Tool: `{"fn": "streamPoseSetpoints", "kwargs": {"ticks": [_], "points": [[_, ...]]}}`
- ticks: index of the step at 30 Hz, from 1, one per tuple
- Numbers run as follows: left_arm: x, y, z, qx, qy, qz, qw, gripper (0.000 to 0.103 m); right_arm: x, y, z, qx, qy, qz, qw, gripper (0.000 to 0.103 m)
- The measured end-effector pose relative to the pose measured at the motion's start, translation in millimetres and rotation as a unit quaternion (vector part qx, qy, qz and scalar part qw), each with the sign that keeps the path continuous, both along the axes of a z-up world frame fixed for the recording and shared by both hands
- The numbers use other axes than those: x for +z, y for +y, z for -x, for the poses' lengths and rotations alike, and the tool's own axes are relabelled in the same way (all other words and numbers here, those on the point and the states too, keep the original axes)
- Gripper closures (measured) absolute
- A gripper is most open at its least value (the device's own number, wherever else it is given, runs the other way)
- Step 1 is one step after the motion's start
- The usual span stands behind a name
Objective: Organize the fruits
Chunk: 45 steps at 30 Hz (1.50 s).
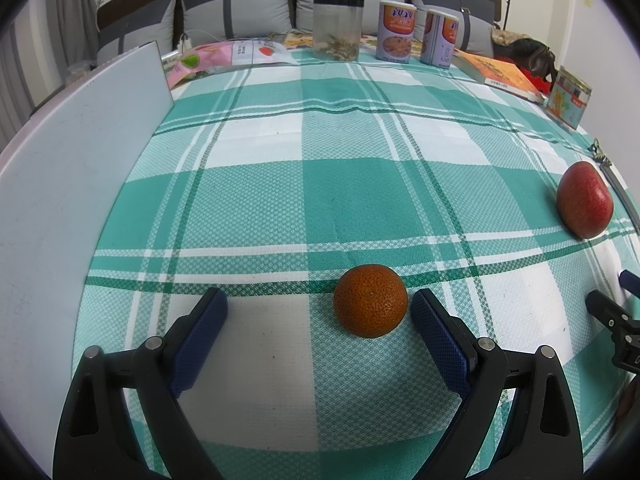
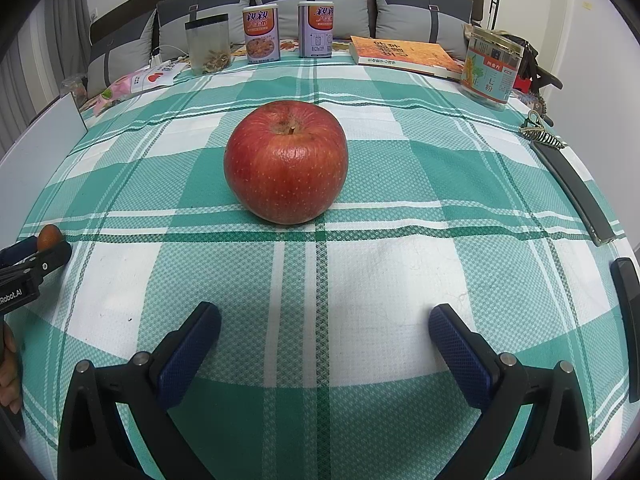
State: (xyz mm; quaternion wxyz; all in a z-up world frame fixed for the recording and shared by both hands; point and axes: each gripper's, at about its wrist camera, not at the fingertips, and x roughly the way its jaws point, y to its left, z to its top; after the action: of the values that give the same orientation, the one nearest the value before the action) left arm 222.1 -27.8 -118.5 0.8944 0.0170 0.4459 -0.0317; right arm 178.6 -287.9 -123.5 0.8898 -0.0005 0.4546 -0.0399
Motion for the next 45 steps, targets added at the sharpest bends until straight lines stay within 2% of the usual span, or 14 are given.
{"fn": "streamPoseSetpoints", "kwargs": {"ticks": [5, 9, 16, 18, 20, 21, 22, 27, 30, 32, 34, 38, 40, 45], "points": [[0, 4, 0, -0.011, 0.004, 0.023, 0.9997, 0.006, 0, 0, 0, 0.0, 0.0, 0.0, 1.0, 0.0], [3, 18, 10, -0.05, 0.009, 0.063, 0.9967, 0.006, 0, 0, 0, 0.0, 0.0, -0.001, 1.0, 0.0], [5, -9, 2, -0.07, 0.016, 0.014, 0.9973, 0.009, -1, -1, -1, 0.0, 0.0, -0.003, 1.0, 0.0], [5, -16, -1, -0.065, 0.014, 0.014, 0.9977, 0.023, -1, -1, -1, 0.0, -0.001, -0.004, 1.0, 0.0], [7, -22, 1, -0.058, 0.006, 0.007, 0.9983, 0.052, 0, -2, -1, 0.0, -0.001, -0.007, 1.0, 0.0], [8, -23, 3, -0.058, 0.004, 0.006, 0.9983, 0.059, 0, -2, -1, 0.0, -0.001, -0.008, 1.0, 0.0], [10, -25, 5, -0.058, 0.003, -0.004, 0.9983, 0.074, 0, -2, -1, 0.0, -0.001, -0.008, 1.0, 0.0], [15, -16, 9, -0.057, 0.042, 0.028, 0.9971, 0.075, 18, -7, -11, 0.035, 0.004, -0.062, 0.997, 0.008], [18, -10, 9, -0.043, 0.061, 0.05, 0.9959, 0.075, 45, 3, -39, 0.062, -0.014, -0.029, 0.998, 0.008], [23, -5, 11, -0.032, 0.074, 0.07, 0.9943, 0.075, 44, 7, -69, 0.071, 0.025, -0.026, 0.997, 0.014], [30, 1, 17, -0.025, 0.082, 0.086, 0.9926, 0.075, 35, 5, -90, 0.067, 0.068, -0.039, 0.995, 0.035], [52, 16, 40, -0.025, 0.098, 0.113, 0.9884, 0.075, 40, 3, -92, 0.071, 0.085, -0.057, 0.992, 0.036], [75, 32, 56, -0.032, 0.1, 0.149, 0.9833, 0.076, 47, 4, -85, 0.08, 0.087, -0.104, 0.988, 0.036], [154, 108, 74, -0.007, 0.051, 0.193, 0.9799, 0.075, 99, 65, -78, 0.159, 0.084, -0.242, 0.953, 0.036]]}}
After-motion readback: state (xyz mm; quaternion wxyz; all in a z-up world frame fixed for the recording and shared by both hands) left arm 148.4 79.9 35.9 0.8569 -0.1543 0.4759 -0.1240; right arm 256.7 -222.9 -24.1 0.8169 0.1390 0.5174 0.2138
